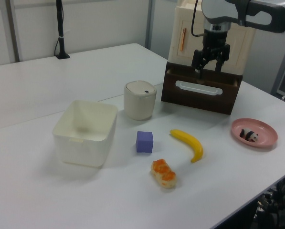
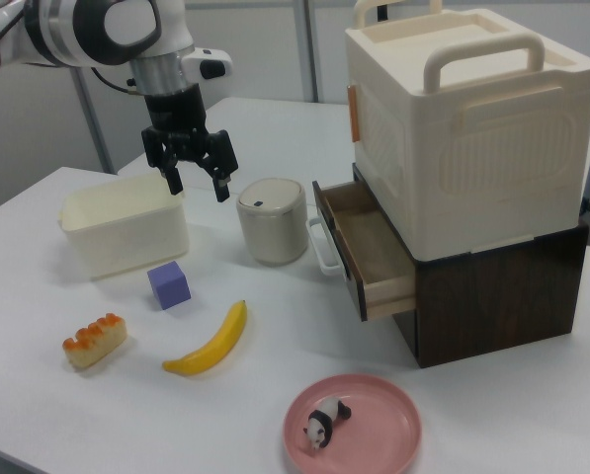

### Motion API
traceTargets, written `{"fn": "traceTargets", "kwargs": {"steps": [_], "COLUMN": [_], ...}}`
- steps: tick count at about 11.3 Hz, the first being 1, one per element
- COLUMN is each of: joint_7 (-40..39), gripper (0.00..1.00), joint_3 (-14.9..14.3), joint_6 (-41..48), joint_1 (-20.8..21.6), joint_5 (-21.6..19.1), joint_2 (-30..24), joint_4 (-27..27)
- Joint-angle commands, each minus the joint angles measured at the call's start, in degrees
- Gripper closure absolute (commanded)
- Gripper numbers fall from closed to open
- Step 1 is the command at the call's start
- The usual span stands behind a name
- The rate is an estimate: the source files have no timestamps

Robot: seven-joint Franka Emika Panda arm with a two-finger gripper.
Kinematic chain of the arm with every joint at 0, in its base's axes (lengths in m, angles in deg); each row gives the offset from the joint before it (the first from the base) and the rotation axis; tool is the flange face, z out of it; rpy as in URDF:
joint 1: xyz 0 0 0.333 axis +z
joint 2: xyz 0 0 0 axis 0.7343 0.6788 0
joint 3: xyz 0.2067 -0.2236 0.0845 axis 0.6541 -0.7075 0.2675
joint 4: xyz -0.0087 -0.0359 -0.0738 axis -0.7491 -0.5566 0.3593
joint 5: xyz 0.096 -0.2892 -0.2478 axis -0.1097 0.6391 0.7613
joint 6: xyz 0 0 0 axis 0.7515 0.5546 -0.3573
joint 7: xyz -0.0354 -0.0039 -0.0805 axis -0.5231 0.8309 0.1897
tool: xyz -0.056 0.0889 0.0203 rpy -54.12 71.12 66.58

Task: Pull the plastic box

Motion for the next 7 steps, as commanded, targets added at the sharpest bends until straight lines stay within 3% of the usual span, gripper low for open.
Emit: {"fn": "traceTargets", "kwargs": {"steps": [1, 7], "joint_7": [-0.4, -0.4], "gripper": [0.0, 0.0], "joint_3": [-0.3, -0.3], "joint_6": [-1.2, -2.1], "joint_1": [0.2, 0.2], "joint_5": [0.6, 0.7], "joint_2": [0.6, 1.3], "joint_4": [0.1, 0.2]}}
